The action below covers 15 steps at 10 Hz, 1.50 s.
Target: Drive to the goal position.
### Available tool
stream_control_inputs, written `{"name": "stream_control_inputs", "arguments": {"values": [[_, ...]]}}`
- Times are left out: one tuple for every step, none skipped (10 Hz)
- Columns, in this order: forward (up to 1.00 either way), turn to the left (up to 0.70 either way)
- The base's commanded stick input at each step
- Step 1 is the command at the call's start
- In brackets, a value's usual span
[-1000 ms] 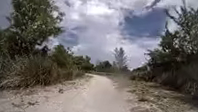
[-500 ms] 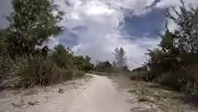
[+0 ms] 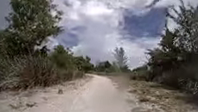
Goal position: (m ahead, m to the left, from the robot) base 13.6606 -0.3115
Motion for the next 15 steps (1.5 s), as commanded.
{"name": "stream_control_inputs", "arguments": {"values": [[0.50, 0.00], [0.50, 0.00], [0.50, 0.00], [0.50, 0.00], [0.50, 0.00], [0.50, 0.00], [0.50, 0.00], [0.50, 0.00], [0.50, 0.00], [0.50, 0.00], [0.50, 0.00], [0.50, 0.00], [0.50, 0.00], [0.50, 0.00], [0.50, 0.00]]}}
